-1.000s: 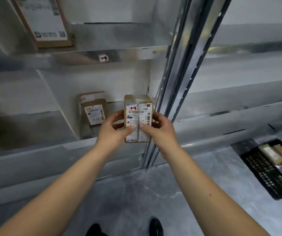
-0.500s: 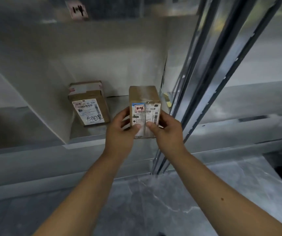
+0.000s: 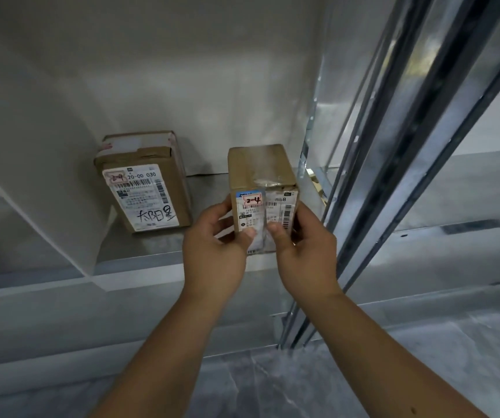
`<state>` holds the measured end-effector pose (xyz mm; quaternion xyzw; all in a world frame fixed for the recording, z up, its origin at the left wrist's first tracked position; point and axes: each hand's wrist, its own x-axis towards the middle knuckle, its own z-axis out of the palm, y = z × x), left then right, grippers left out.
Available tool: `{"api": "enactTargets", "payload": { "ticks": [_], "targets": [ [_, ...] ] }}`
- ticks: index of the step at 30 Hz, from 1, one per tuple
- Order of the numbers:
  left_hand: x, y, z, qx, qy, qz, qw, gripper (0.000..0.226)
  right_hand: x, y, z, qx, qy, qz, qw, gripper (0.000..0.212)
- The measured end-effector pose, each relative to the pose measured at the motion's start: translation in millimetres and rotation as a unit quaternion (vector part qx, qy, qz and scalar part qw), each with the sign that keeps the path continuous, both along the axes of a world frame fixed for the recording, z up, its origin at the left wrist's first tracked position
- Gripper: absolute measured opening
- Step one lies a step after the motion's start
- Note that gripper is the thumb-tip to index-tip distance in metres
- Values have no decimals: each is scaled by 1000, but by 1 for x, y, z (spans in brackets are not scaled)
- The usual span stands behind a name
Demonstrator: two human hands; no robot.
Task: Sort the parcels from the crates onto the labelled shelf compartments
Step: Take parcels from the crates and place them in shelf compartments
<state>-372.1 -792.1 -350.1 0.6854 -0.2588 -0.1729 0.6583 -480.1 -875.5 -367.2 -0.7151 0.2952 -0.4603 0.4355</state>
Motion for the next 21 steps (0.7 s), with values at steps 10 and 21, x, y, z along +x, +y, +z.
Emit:
{"api": "enactTargets", "payload": {
  "ticks": [10, 21],
  "targets": [
    [24, -51, 2, -9, -14, 33, 999, 42, 41, -42, 1, -10, 64, -39, 997, 41],
    [12, -53, 6, -10, 67, 59, 996, 38, 38, -37, 23, 37, 146, -28, 988, 39]
  ]
}}
